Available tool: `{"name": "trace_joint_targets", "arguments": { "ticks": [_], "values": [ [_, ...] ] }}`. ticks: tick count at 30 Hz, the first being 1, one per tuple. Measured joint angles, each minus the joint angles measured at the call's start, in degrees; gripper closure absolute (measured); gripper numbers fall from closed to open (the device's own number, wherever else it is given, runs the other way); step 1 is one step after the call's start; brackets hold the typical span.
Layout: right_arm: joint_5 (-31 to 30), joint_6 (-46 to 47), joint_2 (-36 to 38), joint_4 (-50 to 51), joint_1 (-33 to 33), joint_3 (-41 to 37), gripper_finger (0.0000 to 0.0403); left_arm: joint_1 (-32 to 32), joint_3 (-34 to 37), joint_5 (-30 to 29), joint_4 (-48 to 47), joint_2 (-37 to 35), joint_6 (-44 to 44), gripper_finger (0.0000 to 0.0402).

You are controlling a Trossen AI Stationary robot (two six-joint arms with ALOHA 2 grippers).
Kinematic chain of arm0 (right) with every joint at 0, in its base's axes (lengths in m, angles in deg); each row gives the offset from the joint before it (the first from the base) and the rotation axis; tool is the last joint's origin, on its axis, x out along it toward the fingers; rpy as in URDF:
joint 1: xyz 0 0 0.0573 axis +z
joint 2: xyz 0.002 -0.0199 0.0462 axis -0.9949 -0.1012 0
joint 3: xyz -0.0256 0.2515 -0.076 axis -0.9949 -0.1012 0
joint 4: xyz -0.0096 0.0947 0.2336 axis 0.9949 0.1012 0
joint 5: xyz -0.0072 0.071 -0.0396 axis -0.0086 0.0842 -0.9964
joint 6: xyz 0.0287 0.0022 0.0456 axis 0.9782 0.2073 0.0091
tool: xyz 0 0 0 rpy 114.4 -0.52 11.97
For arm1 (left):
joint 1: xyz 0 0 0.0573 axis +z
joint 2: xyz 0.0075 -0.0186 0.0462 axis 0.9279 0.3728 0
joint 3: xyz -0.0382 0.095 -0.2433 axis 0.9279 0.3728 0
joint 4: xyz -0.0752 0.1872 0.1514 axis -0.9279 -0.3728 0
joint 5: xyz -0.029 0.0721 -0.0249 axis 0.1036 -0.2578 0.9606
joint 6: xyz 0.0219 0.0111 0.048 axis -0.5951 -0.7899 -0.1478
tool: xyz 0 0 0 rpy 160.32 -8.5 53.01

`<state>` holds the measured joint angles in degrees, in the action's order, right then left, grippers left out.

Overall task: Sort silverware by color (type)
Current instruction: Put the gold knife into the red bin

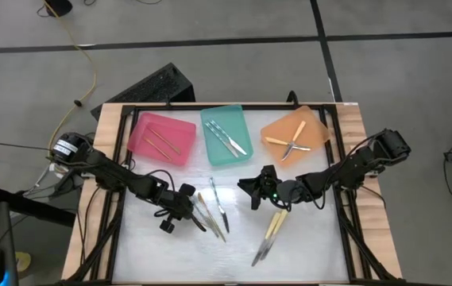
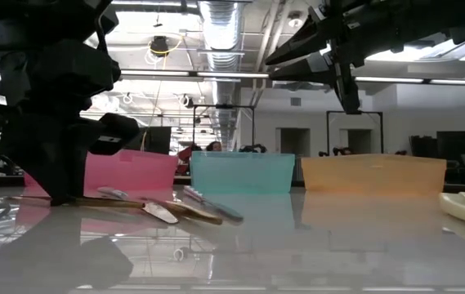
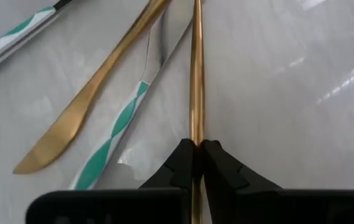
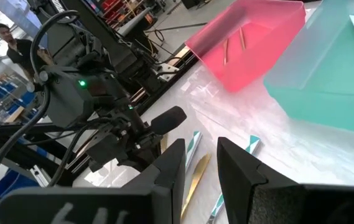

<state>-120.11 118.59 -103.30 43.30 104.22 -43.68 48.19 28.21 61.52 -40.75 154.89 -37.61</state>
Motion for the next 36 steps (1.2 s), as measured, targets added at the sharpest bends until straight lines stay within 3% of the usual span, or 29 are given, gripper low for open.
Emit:
{"name": "trace_joint_targets", "arguments": {
  "ticks": [8,17,29,36],
  "values": [
    [0.0,0.0,0.0,0.0,-0.7,0.0,0.0301,-0.1,0.2,0.0,-2.1,-3.7,5.9,0.0400],
    [0.0,1.4,0.0,0.0,-2.0,0.0,0.0301,-0.1,0.1,-5.0,-1.1,-9.8,10.1,0.0401],
    [0.1,0.5,0.0,-3.1,-2.6,0.0,0.0301,0.0,0.0,-19.0,0.1,-24.9,15.6,0.0401],
    [1.9,-12.0,0.0,-3.5,-4.2,4.7,0.0298,0.0,-0.1,-27.0,4.7,-33.5,17.3,0.0400]
  ]
}}
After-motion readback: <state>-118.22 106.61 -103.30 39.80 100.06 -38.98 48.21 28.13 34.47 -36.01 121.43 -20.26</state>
